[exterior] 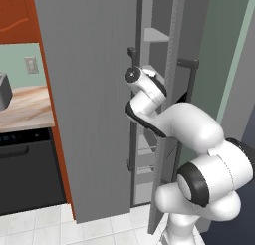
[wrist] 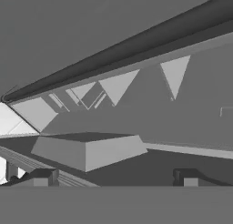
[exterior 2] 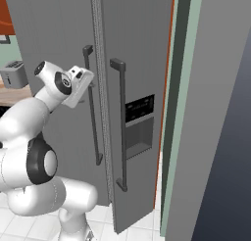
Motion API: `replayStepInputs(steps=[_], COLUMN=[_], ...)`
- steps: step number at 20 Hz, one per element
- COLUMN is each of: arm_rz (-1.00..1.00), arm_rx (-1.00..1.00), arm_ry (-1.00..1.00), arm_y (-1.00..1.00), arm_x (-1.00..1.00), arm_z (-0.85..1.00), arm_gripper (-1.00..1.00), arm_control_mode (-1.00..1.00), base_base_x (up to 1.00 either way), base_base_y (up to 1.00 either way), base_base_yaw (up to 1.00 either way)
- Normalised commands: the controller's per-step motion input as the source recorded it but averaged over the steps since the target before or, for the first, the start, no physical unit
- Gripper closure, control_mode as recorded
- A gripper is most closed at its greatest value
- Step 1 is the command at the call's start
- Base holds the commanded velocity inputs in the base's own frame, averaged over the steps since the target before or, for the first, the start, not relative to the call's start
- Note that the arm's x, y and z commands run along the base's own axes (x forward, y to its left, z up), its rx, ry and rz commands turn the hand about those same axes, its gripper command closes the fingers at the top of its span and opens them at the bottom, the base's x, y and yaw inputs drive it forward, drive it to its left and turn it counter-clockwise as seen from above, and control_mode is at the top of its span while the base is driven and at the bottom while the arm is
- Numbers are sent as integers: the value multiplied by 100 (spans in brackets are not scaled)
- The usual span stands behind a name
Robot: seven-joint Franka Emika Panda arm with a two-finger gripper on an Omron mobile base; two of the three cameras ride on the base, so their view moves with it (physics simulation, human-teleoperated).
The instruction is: Gather the cucumber and lemon from the fridge and place them on a tray on the dining counter. Then gather the steak and fish from the fridge and place them on the other tray.
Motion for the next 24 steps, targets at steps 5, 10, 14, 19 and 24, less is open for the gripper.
replayStepInputs(steps=[5, 10, 14, 19, 24], arm_rz=[0, 0, 0, 0, 0], arm_rx=[-12, -8, -6, -6, -5], arm_ry=[5, 6, 7, 7, 5], arm_y=[-27, -29, -30, -35, -40], arm_x=[0, 11, 22, 10, 0], arm_z=[0, 0, 0, 0, 0], arm_gripper=[-100, -100, -100, -100, -100], arm_control_mode=[-100, -100, -100, -100, -100], base_base_x=[0, 0, 0, 0, 0], base_base_y=[0, 0, 0, 0, 0], base_base_yaw=[0, 0, 0, 0, 0])
